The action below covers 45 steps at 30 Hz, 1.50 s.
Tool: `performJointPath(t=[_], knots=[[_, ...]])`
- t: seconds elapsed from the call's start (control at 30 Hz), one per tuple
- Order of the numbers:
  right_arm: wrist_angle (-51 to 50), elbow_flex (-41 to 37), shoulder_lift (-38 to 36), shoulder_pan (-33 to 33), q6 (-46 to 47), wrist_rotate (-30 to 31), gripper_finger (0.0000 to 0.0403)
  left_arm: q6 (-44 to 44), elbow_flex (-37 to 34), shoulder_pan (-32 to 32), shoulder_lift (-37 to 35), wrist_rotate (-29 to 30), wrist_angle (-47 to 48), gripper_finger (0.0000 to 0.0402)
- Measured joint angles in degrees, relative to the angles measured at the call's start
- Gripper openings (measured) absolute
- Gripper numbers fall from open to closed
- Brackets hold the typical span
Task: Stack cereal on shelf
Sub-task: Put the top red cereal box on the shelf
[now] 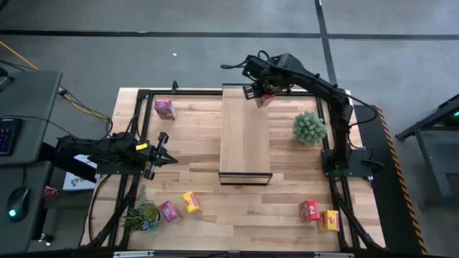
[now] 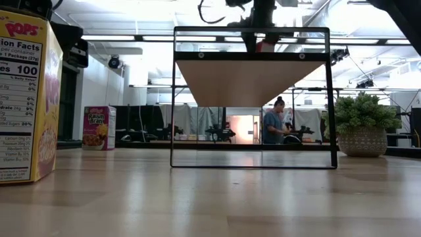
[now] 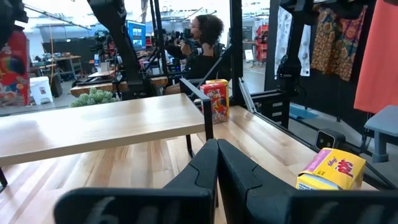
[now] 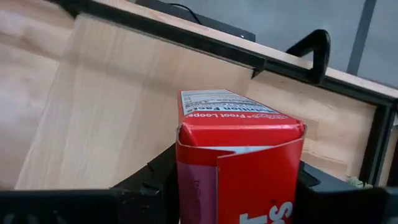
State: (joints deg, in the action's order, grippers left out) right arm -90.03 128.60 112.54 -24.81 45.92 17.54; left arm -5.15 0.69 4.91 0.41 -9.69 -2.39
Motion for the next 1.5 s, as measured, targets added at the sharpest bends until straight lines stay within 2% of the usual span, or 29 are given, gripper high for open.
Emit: performJointPath(t=[0.17,0.33,0.57,1.27,1.5], knots=[[-0.01,-0.02,-0.08,-1.34,5.76,0.96,0.0162,0.00,0.00,-0.02,-0.01,0.00,0.00,0.0000],[-0.01,-0.02,-0.08,-1.88,6.26,-0.98,0.0162,0.00,0.00,0.00,-0.01,0.00,-0.01,0.0000],[0.02,-0.07,1.31,-1.29,4.34,-3.07,0.0162,0.00,0.00,-0.02,-0.01,0.00,0.00,0.0000],[0.06,-0.07,3.29,-1.82,-0.13,-2.83,0.0164,0.00,0.00,-0.01,-0.01,0.00,0.00,0.0000],[-0.03,-0.07,3.38,-1.78,-2.45,-1.18,0.0188,0.00,0.00,-0.02,0.01,0.00,0.00,0.0000]])
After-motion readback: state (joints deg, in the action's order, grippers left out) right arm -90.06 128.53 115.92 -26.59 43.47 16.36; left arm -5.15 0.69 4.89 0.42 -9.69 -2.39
